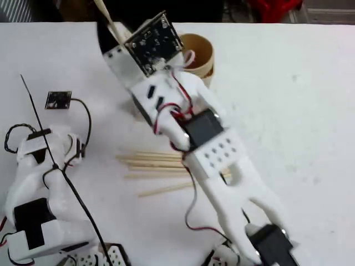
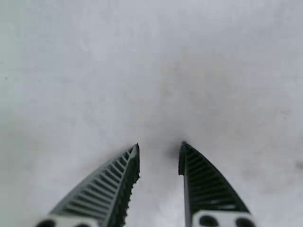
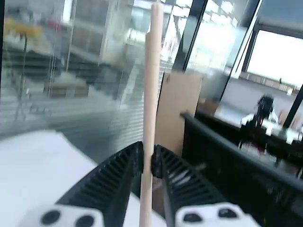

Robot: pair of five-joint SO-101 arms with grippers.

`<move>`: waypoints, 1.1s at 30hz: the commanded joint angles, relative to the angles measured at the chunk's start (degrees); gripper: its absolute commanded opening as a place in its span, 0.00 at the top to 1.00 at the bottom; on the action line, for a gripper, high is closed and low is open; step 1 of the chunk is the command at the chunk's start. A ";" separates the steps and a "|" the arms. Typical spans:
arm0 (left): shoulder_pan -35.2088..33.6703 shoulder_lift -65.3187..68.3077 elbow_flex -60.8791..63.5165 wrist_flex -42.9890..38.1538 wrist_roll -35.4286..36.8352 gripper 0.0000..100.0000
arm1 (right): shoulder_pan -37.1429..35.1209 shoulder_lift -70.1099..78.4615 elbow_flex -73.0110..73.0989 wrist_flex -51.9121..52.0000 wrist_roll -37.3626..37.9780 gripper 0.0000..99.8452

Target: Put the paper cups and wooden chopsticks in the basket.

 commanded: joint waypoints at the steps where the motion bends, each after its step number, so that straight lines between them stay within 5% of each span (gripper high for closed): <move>1: -0.22 0.04 -0.53 -0.88 -0.62 0.85 | 1.89 3.12 -3.25 -8.48 0.00 0.98; 13: -0.22 0.04 -0.53 -0.88 -0.62 0.85 | 4.00 6.02 -3.25 -3.12 0.00 0.87; 24: -0.22 0.04 -0.53 -0.88 -0.62 0.85 | 4.09 5.93 -3.25 7.43 0.09 0.86; 33: -0.22 0.04 -0.53 -0.88 -0.62 0.85 | 3.56 -5.76 -2.81 44.88 0.62 0.86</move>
